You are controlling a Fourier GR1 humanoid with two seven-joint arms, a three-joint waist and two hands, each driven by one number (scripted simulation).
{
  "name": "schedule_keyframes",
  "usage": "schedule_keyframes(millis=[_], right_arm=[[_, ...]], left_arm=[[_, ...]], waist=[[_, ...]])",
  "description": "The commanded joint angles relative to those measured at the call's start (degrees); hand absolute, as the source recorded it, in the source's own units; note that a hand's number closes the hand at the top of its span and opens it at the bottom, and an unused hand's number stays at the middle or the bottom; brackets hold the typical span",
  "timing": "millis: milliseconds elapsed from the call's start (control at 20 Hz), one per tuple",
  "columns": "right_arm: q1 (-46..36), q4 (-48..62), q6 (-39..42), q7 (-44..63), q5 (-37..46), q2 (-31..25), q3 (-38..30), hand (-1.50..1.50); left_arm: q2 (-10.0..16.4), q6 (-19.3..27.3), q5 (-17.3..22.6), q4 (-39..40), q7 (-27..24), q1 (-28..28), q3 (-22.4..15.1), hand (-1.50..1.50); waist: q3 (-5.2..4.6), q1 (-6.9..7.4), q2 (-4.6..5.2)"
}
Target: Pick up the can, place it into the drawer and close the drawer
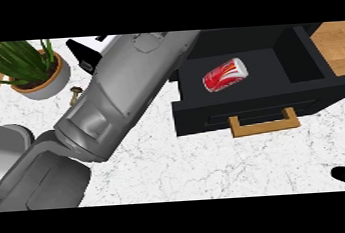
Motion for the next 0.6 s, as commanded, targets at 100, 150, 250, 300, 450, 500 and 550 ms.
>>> schedule_keyframes(millis=[100, 150, 250, 300, 450, 500, 550], right_arm=[[-1.3, -0.7, 1.0, 0.3, 5.0, -2.3, 2.8, -1.50], [-2.6, -0.1, 1.1, -0.5, 4.5, -2.8, 2.2, -1.50], [-1.8, 0.6, 0.9, -3.6, 8.8, -1.4, 5.2, -1.50], [-2.5, 0.0, 2.4, -3.4, 7.3, -4.0, 3.1, -1.50], [-3.9, 2.5, 4.0, -6.3, 10.8, -6.8, 3.5, -1.50], [-5.4, 2.9, 2.9, -6.6, 15.5, -6.2, 7.2, -1.50], [-6.9, 3.3, 3.4, -7.1, 16.0, -7.5, 7.0, -1.50]], left_arm=[[0.0, 3.3, 2.7, -1.3, 0.1, -0.2, -3.3, -1.50], [0.0, 3.5, 2.8, 0.9, -2.0, -0.5, -2.1, -1.50], [0.0, 2.8, 4.3, -0.1, -1.9, -0.4, -1.8, -1.50], [0.0, 2.6, 4.1, 2.1, -2.0, -2.0, -0.4, -1.50], [0.0, 3.2, 6.0, 1.1, -2.8, -0.7, -0.7, -1.50], [0.0, 2.5, 6.3, 1.1, -4.1, -0.1, -0.4, -1.50], [0.0, 3.7, 7.0, 1.0, -2.8, -1.0, -1.3, -1.50]], waist=[[-0.03, -0.17, -0.26], [0.01, -0.93, 0.32], [-0.02, 0.10, 0.14], [-0.02, -0.01, 0.24], [0.00, 0.13, 0.14], [-0.06, 0.75, 0.41], [0.00, -0.45, 0.55]])
